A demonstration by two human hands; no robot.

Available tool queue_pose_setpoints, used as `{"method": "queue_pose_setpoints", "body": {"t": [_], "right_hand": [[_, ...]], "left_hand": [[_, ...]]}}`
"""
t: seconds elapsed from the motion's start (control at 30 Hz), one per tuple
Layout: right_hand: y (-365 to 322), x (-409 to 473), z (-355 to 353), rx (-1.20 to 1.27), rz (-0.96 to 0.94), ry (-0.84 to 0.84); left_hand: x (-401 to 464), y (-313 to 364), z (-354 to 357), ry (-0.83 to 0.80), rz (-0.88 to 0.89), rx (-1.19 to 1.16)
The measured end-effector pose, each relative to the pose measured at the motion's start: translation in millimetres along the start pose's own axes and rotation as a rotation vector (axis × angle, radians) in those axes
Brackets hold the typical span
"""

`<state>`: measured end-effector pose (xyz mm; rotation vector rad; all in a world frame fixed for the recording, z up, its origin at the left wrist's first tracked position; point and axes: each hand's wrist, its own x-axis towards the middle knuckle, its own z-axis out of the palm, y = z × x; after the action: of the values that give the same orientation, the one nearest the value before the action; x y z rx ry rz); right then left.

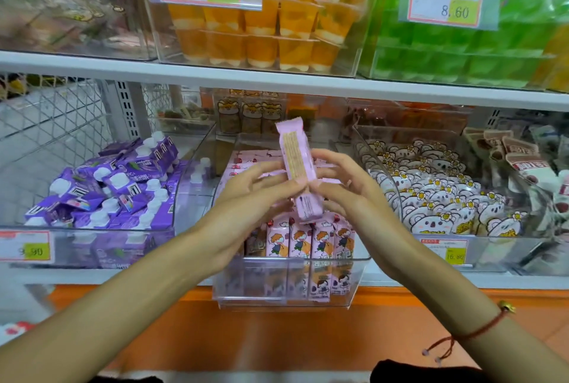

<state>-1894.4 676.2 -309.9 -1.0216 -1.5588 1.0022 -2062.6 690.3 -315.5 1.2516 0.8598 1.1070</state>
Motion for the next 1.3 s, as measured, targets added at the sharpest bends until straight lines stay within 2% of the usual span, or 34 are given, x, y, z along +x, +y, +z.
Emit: {"method": "queue_pose_setpoints", "body": {"t": [0.1,0.2,0.3,0.4,0.5,0.63,0.8,0.9,1.0,1.1,1.2,1.3], "right_hand": [[0.0,-2.9,-2.3,-0.073,-0.12,-0.041],[0.8,-4.7,-2.7,-0.126,-0.172,-0.043],[1.0,-5.8,-1.9,-0.154,-0.182,-0.039],[-0.3,-7.2,2.8,-0.168,-0.204,-0.014],[-4.5,-7.1,6.5,-0.109,-0.248,0.051],[-7.4,-4.7,0.3,0.042,-0.212,0.156],[-2.9,1.5,-10.7,0.192,-0.062,0.306],[-1.4,3.0,-12.7,0.151,-0.019,0.314],[1.2,2.2,-13.9,0.049,-0.029,0.353],[3.1,-3.5,-19.4,-0.205,-0.202,0.385],[10.6,-11.0,-24.2,-0.636,-0.324,0.177],[20.1,-17.1,-22.0,-1.005,-0.314,-0.09]], "left_hand": [[1.2,0.3,-1.7,0.03,0.141,0.11],[1.3,-2.0,-1.5,0.014,0.183,0.127],[2.5,-4.9,-2.4,0.008,0.165,0.078],[2.7,-3.7,-1.0,-0.009,0.121,-0.102],[0.6,0.1,1.8,0.045,0.099,-0.136],[0.6,0.4,-2.5,0.222,0.191,0.047],[-4.3,0.8,1.4,0.136,0.449,0.346],[-3.6,0.2,-0.8,0.156,0.498,0.427],[2.8,3.3,-9.0,0.169,0.461,0.422],[11.9,6.2,-17.9,0.222,0.382,0.359],[27.6,12.3,-18.9,0.284,0.331,0.415],[49.8,17.5,-9.3,0.276,0.308,0.573]]}}
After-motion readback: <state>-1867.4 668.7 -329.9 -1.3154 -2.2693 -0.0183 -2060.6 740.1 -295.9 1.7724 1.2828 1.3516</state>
